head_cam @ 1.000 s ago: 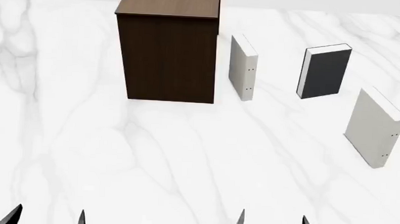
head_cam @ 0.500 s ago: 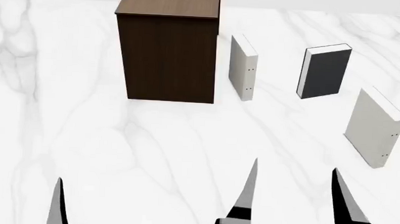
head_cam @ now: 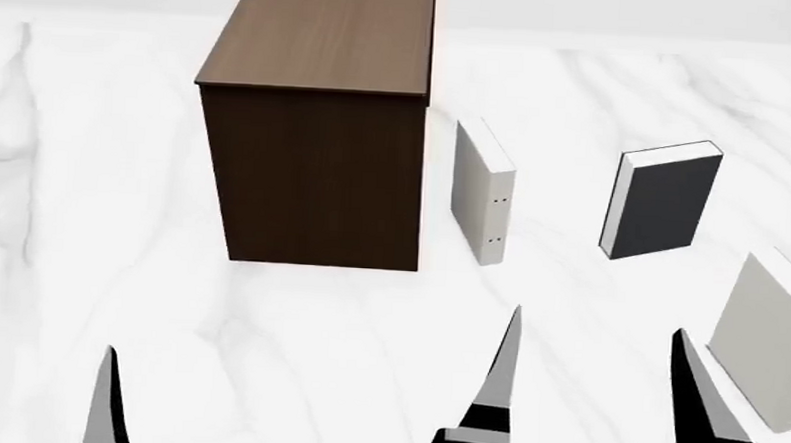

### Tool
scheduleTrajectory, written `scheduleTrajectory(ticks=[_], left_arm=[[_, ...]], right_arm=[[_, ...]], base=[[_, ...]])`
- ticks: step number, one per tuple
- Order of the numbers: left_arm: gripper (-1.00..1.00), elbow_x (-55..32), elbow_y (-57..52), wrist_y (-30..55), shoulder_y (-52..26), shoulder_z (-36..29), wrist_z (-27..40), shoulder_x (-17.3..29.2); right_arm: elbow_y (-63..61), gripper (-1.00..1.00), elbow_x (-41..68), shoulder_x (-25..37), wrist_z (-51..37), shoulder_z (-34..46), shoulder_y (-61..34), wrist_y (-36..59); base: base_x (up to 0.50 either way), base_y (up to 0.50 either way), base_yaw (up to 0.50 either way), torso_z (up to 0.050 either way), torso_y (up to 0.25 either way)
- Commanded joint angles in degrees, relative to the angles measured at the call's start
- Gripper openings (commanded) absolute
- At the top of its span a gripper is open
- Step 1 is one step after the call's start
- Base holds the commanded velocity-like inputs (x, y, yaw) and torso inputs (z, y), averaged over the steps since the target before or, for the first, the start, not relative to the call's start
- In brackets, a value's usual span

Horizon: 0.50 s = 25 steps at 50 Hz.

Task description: Pick up the book in the middle and place it on the cabinet shelf.

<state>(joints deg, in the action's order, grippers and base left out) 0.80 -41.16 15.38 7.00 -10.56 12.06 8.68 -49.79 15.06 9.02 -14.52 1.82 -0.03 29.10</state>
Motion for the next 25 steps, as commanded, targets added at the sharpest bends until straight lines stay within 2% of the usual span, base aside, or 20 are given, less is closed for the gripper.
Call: scheduleTrajectory(ticks=[1, 25], left_arm=[[1.0, -0.59, 0.42, -0.97, -0.12, 0.66, -1.65, -0.52], [1.0, -1.27, 0.54, -1.18, -0.37, -0.48, -0.34, 0.55]], right_arm=[[-0.07, 1.0, 0.41, -0.73, 0.45, -1.83, -0.05, 0.6], [0.63, 1.0, 1.65, 0.28, -1.2, -1.38, 0.0, 0.11]], base=[[0.5, 0.0, 0.0, 0.0, 0.0], [0.5, 0.0, 0.0, 0.0, 0.001]])
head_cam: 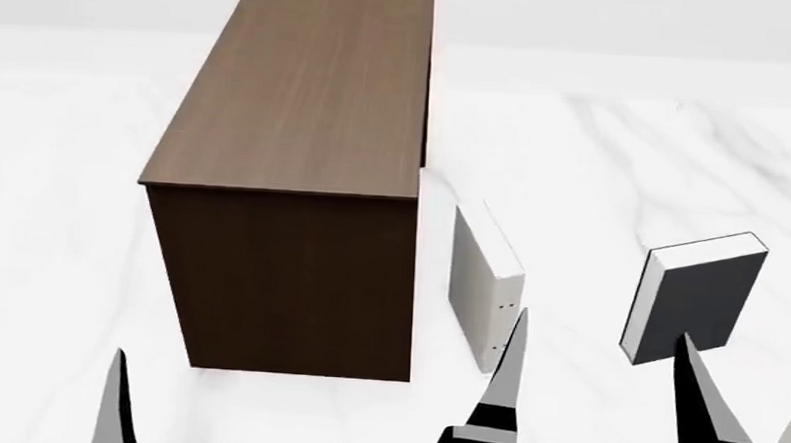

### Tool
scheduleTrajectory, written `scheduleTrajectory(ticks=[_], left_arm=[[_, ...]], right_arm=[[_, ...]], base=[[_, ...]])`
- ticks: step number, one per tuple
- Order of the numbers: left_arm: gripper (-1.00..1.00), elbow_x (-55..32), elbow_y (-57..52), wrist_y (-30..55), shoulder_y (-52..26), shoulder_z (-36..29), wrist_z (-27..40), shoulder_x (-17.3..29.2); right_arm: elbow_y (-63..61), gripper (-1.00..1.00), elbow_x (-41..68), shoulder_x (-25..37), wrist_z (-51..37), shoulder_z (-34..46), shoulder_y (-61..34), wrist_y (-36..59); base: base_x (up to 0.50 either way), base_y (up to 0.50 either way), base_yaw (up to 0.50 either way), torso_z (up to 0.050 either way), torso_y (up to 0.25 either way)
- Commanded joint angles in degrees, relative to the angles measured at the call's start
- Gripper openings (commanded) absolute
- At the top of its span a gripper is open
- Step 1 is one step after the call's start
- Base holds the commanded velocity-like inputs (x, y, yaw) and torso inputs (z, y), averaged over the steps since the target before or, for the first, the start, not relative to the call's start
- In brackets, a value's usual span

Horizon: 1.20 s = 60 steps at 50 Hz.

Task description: Pick up the book in the middle and place it on the cabinet shelf.

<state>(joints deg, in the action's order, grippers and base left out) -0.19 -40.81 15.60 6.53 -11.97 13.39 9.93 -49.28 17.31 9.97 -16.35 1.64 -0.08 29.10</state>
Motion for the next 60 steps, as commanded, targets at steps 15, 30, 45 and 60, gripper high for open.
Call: scheduleTrajectory(ticks=[15, 30, 45, 60], left_arm=[[1.0, -0.97, 0.1, -1.62, 0.11, 0.68, -0.94, 0.03], [1.0, -1.49, -0.16, -1.69, 0.05, 0.6, -0.11, 0.66], [1.0, -1.8, -0.09, -1.66, -0.1, 0.17, 0.59, 1.19], [1.0, -2.08, 0.62, -1.89, -0.51, -0.33, 1.2, 1.6]], right_arm=[[1.14, 1.0, -0.43, -0.28, -0.16, -0.22, 0.12, -0.68], [2.37, 1.0, -0.55, 0.33, -1.02, 0.18, 0.51, -1.58], [3.49, 1.0, 4.29, -0.62, 1.55, -2.65, 3.85, -10.75], [3.8, 1.0, 5.56, 0.02, 0.89, -2.67, 3.73, -10.88]], base=[[0.5, 0.0, 0.0, 0.0, 0.001], [0.49, 0.0, 0.0, 0.0, 0.001], [0.0, 0.0, -0.05, 0.0, 0.001], [0.0, 0.0, -0.5, 0.0, 0.0]])
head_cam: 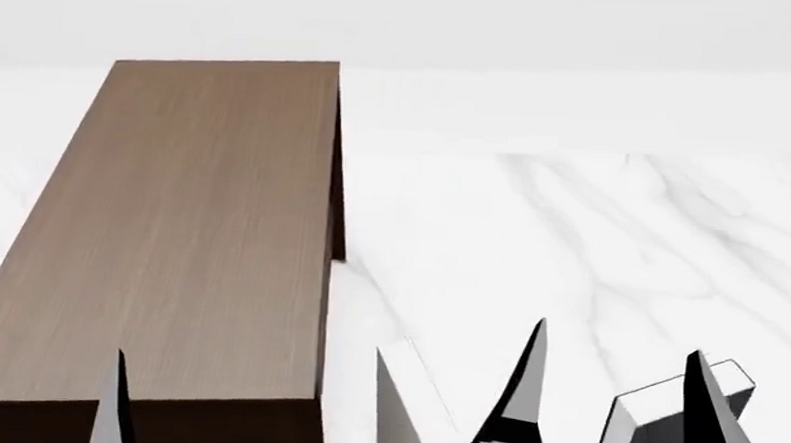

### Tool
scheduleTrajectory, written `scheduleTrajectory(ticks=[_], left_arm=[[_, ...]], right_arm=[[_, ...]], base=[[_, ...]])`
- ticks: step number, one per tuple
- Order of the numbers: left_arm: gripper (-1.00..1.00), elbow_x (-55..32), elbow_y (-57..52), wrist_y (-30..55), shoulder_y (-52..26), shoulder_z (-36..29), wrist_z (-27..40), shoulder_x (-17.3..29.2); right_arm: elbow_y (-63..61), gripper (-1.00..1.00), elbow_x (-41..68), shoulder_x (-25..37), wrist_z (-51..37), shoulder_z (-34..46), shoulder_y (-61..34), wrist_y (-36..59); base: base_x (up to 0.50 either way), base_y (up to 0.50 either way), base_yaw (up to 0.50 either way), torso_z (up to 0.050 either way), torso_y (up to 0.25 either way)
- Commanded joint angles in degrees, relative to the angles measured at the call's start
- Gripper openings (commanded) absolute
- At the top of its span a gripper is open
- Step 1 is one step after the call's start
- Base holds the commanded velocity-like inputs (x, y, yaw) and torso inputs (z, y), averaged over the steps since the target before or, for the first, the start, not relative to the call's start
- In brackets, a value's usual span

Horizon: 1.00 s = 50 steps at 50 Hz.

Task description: Pick up the book in the middle and place it on the cabinet shelf.

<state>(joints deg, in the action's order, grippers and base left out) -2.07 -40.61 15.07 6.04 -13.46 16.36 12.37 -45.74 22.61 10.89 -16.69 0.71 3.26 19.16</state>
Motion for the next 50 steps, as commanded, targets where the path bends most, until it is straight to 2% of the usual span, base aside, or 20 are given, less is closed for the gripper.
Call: scheduleTrajectory(ticks=[1, 18, 33, 50], left_arm=[[1.0, -0.19, 0.39, -1.33, -0.02, 1.13, -1.71, -0.8], [1.0, -0.68, 0.39, -0.98, -0.14, 0.88, -0.99, -0.25], [1.0, -2.36, 0.22, 0.04, -0.54, 0.8, 0.14, 0.41], [1.0, -3.18, -0.01, 0.31, -0.7, 0.17, 1.21, 1.35]], right_arm=[[0.23, 1.0, 0.3, -0.85, 1.16, -1.75, 0.41, -0.95], [0.38, 1.0, -0.29, 0.2, -0.41, -0.35, -0.47, 0.5], [0.62, 1.0, -1.94, 2.16, -3.02, 2.08, -1.59, 3.45], [0.94, 1.0, -1.68, 3.07, -4.13, 3.26, -1.65, 2.98]], base=[[0.0, 0.0, -0.5, 0.0, 0.0], [0.0, 0.0, -0.49, 0.0, 0.0], [0.0, 0.0, 0.0, 0.0, 0.0], [0.0, 0.0, 0.0, 0.048, 0.0]])
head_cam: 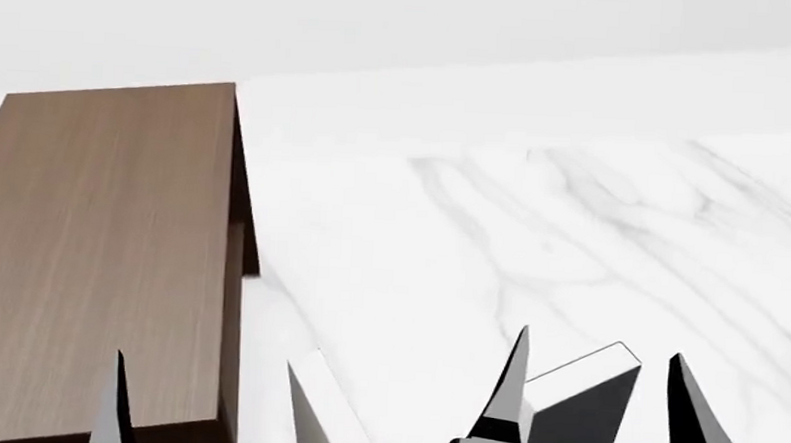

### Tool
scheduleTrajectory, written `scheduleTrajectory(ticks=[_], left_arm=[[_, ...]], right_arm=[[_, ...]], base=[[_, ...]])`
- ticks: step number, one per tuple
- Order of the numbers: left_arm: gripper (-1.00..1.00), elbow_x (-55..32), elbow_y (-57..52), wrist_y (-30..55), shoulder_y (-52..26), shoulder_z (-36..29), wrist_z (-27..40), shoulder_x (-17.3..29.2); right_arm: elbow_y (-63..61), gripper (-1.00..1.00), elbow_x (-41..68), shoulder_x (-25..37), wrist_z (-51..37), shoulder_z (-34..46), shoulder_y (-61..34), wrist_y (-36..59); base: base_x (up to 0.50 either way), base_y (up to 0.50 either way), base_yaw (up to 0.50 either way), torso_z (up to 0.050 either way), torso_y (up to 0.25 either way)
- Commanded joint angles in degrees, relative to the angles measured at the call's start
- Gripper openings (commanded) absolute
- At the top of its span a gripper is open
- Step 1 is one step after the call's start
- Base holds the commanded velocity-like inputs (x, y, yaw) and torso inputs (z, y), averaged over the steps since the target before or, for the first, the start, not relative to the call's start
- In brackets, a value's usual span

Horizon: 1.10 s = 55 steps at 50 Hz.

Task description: Pick up the book in the middle and place it on the cabinet shelf.

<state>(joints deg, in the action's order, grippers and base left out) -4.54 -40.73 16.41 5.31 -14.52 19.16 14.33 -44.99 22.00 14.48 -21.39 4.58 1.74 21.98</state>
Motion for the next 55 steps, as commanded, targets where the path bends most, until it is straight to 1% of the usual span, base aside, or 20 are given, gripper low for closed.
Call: scheduleTrajectory(ticks=[1, 16, 20, 38, 40, 55], left_arm=[[1.0, -0.69, 0.1, -0.98, -0.01, 1.19, -1.5, -0.56], [1.0, -1.39, 0.29, -0.96, -0.2, 0.67, -0.79, 0.07], [1.0, -0.3, 0.16, 0.28, -0.49, -0.03, -0.26, 0.43], [1.0, -1.0, -1.0, 1.31, -0.77, -0.59, 0.27, 1.23], [1.0, -1.49, -1.18, -0.08, -0.46, -0.32, 0.18, 1.28], [1.0, -2.13, -1.98, -0.97, -0.11, -0.03, 1.02, 1.81]], right_arm=[[0.1, 1.0, -0.98, -0.47, 0.46, -0.58, -0.18, 0.25], [0.19, 1.0, -0.38, 0.28, -0.41, -0.15, -0.21, -0.01], [0.31, 1.0, -0.14, 0.46, -0.55, -0.16, -0.21, -0.24], [0.9, 1.0, 0.13, 1.05, -1.26, 0.76, -0.35, -0.85], [0.88, 1.0, 0.17, 1.12, -1.37, 0.87, -0.38, -0.84], [2.61, 1.0, 0.15, 1.4, -1.59, 1.45, -0.44, -2.09]], base=[[0.0, 0.0, 0.0, 0.05, 0.0], [0.0, 0.0, 0.0, 0.05, 0.0], [0.0, 0.0, 0.0, 0.05, -0.002], [0.0, 0.0, 0.0, 0.047, -0.156], [0.0, 0.0, 0.0, 0.045, -0.165], [0.0, 0.0, 0.0, 0.001, 0.0]])
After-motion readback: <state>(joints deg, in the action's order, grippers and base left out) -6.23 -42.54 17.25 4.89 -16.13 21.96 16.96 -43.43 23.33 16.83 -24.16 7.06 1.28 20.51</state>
